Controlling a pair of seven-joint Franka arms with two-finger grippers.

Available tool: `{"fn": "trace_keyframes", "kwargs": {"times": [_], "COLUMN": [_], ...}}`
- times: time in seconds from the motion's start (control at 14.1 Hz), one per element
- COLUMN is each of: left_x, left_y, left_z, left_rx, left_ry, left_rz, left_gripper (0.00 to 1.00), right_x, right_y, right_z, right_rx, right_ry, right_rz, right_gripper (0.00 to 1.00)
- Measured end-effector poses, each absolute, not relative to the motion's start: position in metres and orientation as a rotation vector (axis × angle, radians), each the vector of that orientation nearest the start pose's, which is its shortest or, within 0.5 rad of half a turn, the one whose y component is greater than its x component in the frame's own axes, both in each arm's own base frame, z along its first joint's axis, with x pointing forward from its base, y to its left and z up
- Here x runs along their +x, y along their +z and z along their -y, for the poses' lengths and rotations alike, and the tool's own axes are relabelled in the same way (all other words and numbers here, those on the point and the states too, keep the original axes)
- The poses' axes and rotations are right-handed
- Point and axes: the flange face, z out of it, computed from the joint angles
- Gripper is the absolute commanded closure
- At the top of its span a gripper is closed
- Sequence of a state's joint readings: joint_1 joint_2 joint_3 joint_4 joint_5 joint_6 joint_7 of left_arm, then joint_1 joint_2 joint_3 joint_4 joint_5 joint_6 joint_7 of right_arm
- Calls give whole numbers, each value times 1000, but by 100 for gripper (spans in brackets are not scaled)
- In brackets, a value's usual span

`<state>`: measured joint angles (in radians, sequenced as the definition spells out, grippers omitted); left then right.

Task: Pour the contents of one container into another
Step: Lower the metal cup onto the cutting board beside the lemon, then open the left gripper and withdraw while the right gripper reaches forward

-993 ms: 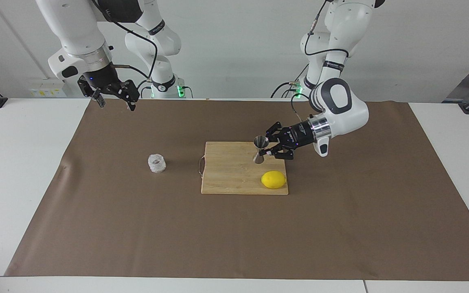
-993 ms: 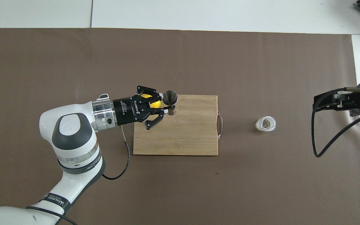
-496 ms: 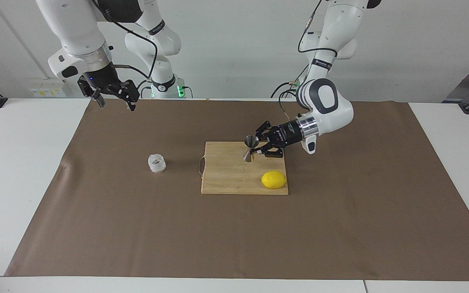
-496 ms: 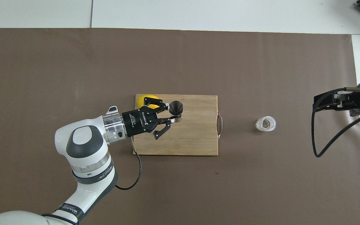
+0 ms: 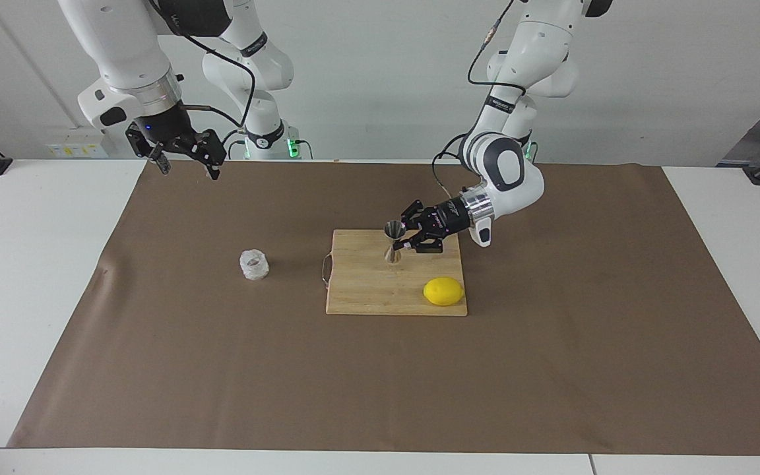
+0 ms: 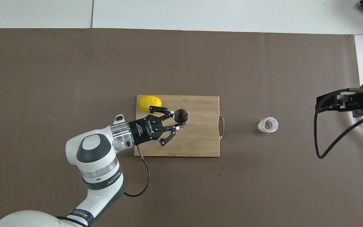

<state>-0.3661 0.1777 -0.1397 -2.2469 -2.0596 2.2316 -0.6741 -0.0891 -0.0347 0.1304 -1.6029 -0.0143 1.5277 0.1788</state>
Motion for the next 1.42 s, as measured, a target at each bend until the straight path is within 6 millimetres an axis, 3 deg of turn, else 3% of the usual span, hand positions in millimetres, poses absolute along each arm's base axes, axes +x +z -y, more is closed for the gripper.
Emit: {"fn": "trace_keyframes", "kwargs": {"times": [0.57, 1.13, 1.21, 1.42], "left_x": [458, 453, 453, 452], "left_y": [274, 258, 257, 256], "left_z": [302, 301, 300, 300], "left_rx": [1076, 1077, 1080, 1082], "left_ry": [-943, -938, -935, -932], "left_rz": [-1539, -1559, -1558, -1556], "left_gripper": [100, 95, 90, 44], "right_x": [539, 539, 539, 539], "right_y": [625, 625, 625, 625], "right_z": [-22, -22, -22, -22], "right_rx": [-3157, -3157, -3157, -3157], "right_ry": [61, 61, 61, 61], "right_rz": [-219, -219, -219, -219], "right_gripper": [0, 0, 0, 0]}}
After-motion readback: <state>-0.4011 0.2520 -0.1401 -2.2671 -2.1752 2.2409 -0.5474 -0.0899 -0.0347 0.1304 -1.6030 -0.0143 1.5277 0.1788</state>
